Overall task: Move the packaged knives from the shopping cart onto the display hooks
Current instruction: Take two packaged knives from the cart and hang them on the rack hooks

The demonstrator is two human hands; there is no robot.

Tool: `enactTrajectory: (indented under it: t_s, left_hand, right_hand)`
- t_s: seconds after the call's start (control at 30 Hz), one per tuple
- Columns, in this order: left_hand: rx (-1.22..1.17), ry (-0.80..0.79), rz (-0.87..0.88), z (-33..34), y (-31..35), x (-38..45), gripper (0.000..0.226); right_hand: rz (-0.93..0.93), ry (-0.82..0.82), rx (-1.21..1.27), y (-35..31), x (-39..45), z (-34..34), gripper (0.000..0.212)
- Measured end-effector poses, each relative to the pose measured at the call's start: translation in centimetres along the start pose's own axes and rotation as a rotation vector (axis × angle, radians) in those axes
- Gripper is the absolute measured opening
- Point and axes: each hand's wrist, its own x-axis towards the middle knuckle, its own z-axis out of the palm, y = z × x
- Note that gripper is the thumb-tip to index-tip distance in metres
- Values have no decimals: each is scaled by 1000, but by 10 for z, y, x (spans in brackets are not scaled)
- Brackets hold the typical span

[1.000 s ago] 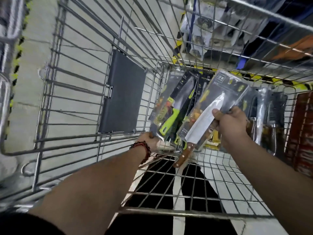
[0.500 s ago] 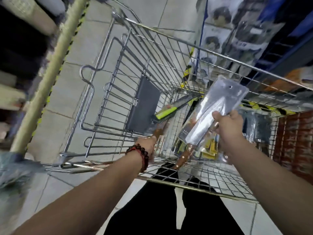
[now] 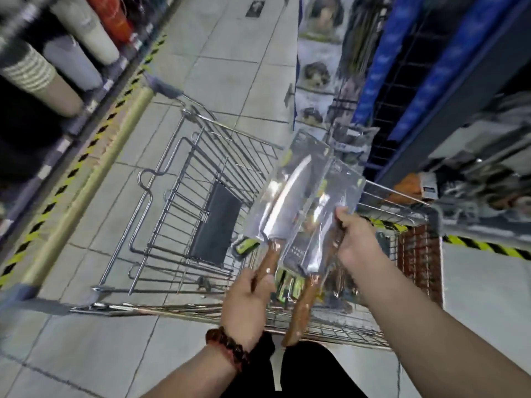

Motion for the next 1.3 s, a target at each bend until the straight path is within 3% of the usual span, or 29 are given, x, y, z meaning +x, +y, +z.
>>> enactTrajectory:
  t_s: [0.13,0.23,0.33,0.57,0.7,0.83,0.97,1.1,1.2,1.23,1.3]
  left_hand:
    - [30,-36,145,12,45,-1,13]
    - [39,-83,236,18,68,-7,12]
    - [50,-113,296,25,87,-12,10]
    - [23,-194,394,54,124,-33,9]
    - [-24,-247,409,66,141,-46,11]
    - [55,-339,475,73,147,-50,9]
    - [100,-546,480,68,166,-62,34]
    - [-141,-515,474,52,231,-46,59]
    - [-216,-735,459,57,283,-39,83]
    - [-214,-779,481,62,294,-42,79]
    - [-241,-769,551,72,307,-52,38]
  right_hand:
    - [-99,-72,8,-40,-33,-3,5]
    - [-175,-114,24,-80,-53,-9,27]
    - [-260,-176,70,-118,-75,-16,6]
    - [-346,-187,148,-168,-118,-31,17]
    - [-341,-207,226,-190,-135,-43,35]
    - [-440,-156,112,-214,-150,-53,25]
    - [-511,-53,104,-229,-164,-59,30]
    - [-599,-49,24,-235,-181,-65,30]
    - [-669,-51,13,-234,-198,-62,20]
    - [-689,-55,20,-234,-205,-61,17]
    - [-735,-49,33,-235,-217,-60,5]
